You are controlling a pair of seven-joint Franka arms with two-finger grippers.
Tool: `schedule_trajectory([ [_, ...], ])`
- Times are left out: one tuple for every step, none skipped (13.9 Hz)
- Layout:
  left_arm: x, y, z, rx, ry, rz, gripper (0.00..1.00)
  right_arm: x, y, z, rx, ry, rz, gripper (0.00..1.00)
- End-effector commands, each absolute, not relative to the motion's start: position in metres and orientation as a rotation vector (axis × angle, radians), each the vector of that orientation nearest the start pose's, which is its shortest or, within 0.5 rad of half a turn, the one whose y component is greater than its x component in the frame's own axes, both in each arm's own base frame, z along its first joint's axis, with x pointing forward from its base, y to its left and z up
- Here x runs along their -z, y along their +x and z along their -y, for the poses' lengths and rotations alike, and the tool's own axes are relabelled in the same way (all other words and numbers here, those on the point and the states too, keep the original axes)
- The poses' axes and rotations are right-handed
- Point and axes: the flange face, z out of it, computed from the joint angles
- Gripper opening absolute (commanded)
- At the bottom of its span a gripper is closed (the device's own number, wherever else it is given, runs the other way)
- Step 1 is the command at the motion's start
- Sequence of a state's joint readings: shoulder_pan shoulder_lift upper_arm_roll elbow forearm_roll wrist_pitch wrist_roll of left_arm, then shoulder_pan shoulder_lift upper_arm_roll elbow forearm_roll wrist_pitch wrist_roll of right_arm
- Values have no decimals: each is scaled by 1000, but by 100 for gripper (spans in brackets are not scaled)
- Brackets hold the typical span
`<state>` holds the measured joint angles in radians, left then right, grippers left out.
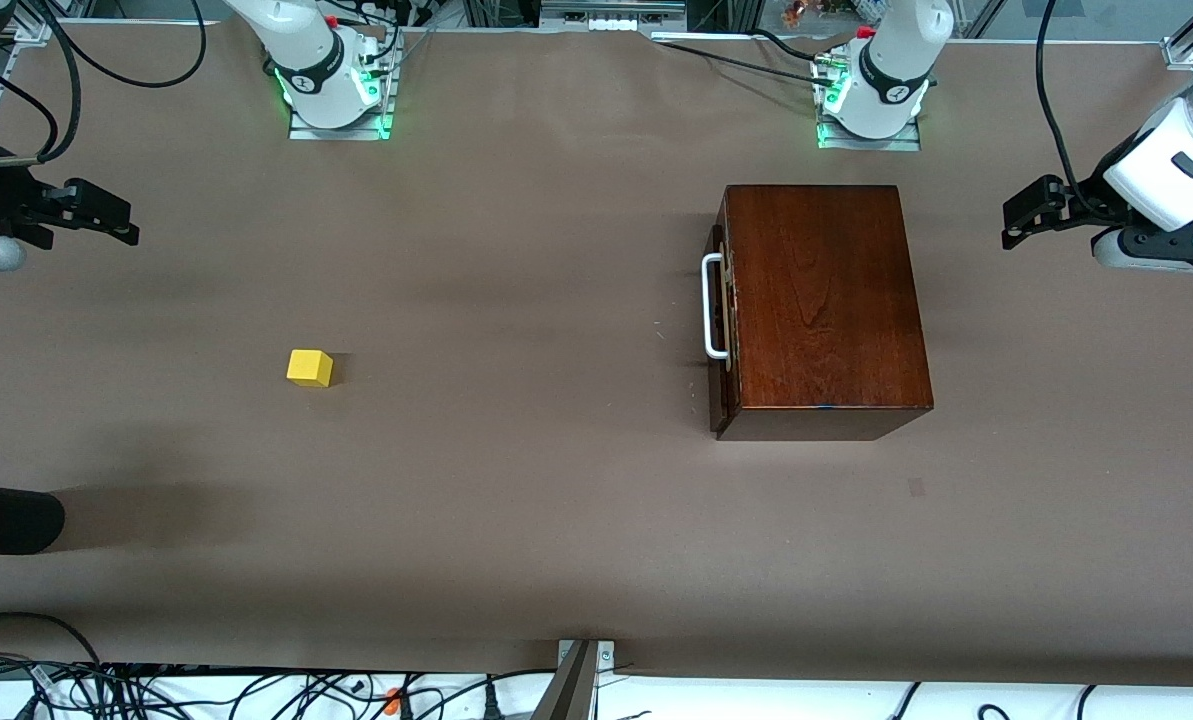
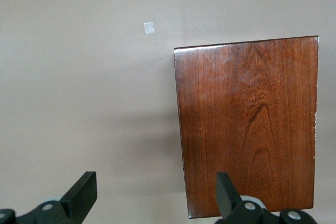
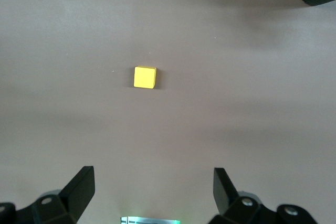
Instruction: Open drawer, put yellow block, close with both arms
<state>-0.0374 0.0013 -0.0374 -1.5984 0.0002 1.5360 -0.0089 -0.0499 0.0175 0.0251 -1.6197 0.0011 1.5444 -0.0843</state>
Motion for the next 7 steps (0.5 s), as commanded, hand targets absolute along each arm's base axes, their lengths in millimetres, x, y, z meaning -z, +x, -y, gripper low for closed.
schedule_trajectory([
  [-612, 548, 40, -76, -3150, -128, 100, -593, 552, 17, -151, -3129, 84, 100],
  [-611, 548, 40, -78, -3152, -123, 100, -592, 553, 16, -153, -3129, 86, 100],
  [-612, 548, 40, -76, -3152, -121, 100, -592, 553, 16, -151, -3129, 86, 100],
  [-612, 548, 40, -76, -3152, -123, 100, -592, 553, 16, -151, -3129, 86, 100],
  [-610, 549, 39, -81, -3152, -111, 100, -592, 553, 16, -153, -3129, 86, 100],
  [-609, 549, 40, -85, -3152, -106, 100, -592, 553, 16, -153, -3129, 86, 100],
  [-609, 550, 41, -83, -3155, -102, 100, -592, 553, 16, -153, -3129, 89, 100],
])
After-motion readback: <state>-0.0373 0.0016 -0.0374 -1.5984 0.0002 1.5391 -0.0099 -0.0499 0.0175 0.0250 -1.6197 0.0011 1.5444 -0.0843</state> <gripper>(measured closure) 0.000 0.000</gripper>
